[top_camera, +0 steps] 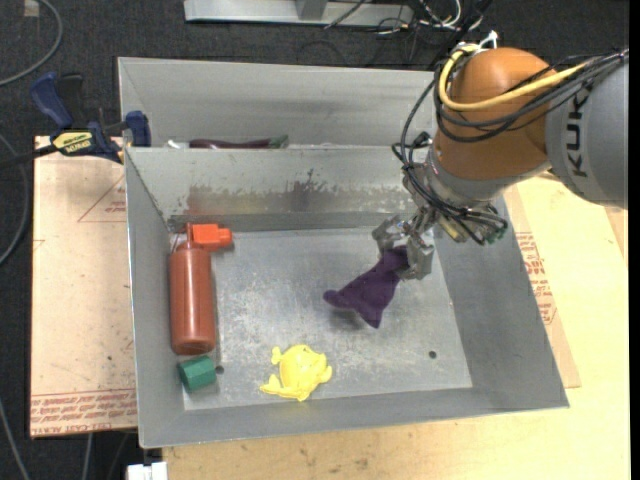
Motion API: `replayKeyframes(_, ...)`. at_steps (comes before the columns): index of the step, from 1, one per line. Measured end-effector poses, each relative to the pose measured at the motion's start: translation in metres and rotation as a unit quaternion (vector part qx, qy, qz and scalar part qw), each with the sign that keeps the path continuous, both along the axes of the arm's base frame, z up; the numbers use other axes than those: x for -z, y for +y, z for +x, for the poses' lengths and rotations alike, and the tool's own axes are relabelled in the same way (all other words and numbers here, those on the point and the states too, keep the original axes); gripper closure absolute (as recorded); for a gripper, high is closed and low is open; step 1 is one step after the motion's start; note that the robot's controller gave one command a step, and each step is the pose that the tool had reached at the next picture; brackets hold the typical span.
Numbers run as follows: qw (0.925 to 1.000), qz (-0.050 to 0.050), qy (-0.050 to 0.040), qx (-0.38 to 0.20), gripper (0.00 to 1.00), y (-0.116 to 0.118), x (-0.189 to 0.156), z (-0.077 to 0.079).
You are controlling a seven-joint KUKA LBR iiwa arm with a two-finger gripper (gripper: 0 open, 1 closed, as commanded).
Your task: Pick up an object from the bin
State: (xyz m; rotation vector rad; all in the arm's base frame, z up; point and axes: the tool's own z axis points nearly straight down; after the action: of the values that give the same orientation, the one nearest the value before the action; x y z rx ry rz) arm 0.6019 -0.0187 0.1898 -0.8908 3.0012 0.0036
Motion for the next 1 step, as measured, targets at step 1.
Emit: replayKeyframes(1,1.0000,0.000,0.0002,0.000,1.00,-0.0001,0.0001,-0.0001)
